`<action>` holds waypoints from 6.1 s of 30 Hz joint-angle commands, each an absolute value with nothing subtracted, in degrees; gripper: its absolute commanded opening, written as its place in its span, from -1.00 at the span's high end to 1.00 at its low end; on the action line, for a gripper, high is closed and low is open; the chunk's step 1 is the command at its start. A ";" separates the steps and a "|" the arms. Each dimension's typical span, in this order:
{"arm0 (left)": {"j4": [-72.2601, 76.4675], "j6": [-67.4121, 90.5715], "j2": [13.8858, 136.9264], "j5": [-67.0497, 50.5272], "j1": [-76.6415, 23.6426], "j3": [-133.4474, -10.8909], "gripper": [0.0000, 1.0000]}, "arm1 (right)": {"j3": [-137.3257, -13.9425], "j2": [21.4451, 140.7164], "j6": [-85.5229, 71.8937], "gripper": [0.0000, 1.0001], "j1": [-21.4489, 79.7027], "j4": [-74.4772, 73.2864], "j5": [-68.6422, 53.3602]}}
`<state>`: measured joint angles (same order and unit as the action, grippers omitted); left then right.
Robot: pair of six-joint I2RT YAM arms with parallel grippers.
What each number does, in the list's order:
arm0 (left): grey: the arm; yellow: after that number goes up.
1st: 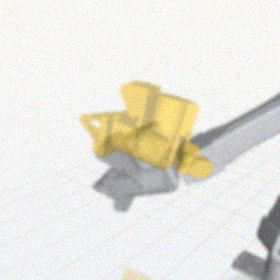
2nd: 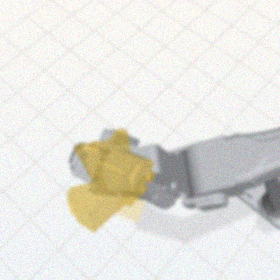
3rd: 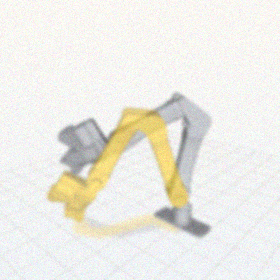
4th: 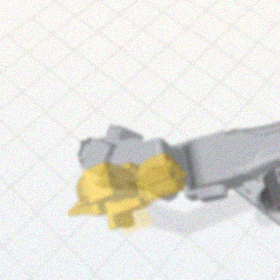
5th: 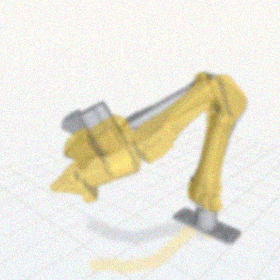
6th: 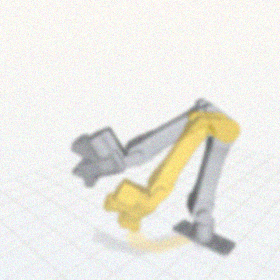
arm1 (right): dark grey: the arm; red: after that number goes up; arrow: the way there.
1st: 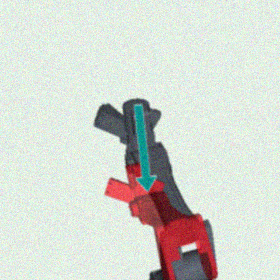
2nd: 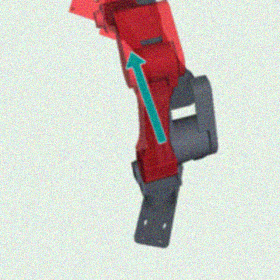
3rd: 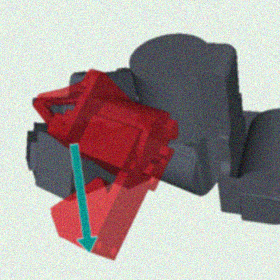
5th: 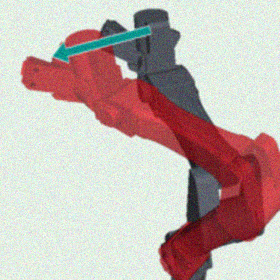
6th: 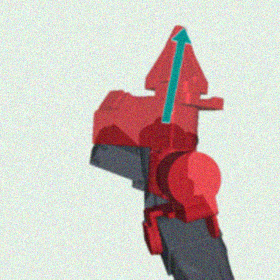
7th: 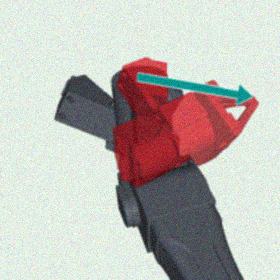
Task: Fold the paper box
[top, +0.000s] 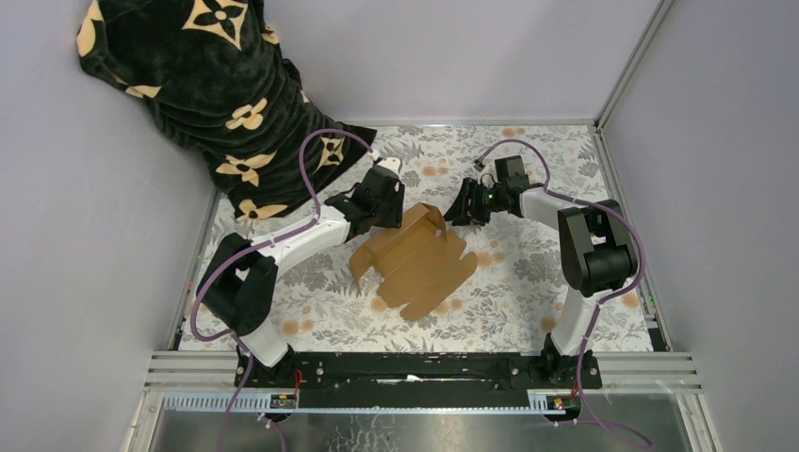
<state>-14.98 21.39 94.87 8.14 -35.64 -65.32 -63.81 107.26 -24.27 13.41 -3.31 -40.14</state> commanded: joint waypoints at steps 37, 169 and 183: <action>-14.38 18.78 99.52 7.66 -38.85 -66.45 0.05 | -54.24 101.04 -11.57 -0.05 18.46 16.23 -36.82; -12.04 18.19 104.89 -4.88 -37.06 -66.25 0.05 | -34.90 100.22 -7.45 0.72 36.97 59.25 19.85; -11.34 18.37 104.06 -4.99 -37.24 -65.70 0.05 | -35.20 99.52 4.13 0.80 37.63 56.87 29.30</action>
